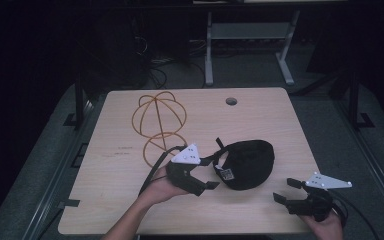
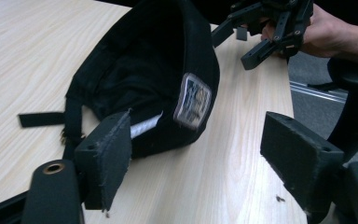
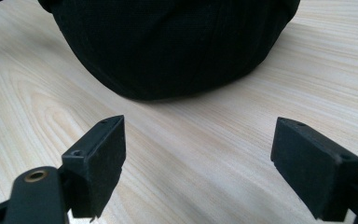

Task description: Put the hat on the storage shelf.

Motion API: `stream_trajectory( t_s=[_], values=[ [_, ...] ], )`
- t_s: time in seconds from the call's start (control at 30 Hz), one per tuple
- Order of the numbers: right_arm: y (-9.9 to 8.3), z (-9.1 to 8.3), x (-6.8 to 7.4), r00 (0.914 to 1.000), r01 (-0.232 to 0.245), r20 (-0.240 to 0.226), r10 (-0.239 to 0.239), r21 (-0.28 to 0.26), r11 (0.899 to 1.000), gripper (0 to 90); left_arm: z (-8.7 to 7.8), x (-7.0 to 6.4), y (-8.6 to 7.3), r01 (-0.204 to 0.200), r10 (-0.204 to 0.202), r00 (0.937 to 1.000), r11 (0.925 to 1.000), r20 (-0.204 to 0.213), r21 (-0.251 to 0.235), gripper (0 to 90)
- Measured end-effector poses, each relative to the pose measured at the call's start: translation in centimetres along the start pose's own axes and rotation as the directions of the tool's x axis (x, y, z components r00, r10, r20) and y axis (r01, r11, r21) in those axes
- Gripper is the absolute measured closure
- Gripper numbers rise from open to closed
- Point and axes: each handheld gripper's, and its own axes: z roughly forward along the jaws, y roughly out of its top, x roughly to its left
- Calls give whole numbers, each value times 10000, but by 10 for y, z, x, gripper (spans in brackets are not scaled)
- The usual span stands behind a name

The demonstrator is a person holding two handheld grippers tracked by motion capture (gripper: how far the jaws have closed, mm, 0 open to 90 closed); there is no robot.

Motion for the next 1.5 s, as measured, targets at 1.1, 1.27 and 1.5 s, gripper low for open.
stream_trajectory(
  t_s=[1.1, 1.27, 1.5],
  values=[
    [5, -1, 4, 9975, -353, -631, 325, -446, 9984, 135, 53, 6, 19, -1145, 966, 9895, 9778, 1077, 1752, 656],
    [6, -1, 5, 9962, -408, -800, 350, -725, 9965, 140, 56, 2, 21, -1611, 1376, 9792, 9739, 1491, 1596, 771],
    [13, 3, 10, 9943, -439, -1014, 331, -1066, 9933, 140, 55, -1, 28, -1768, 1574, 9710, 9794, 1802, 976, 796]
  ],
)
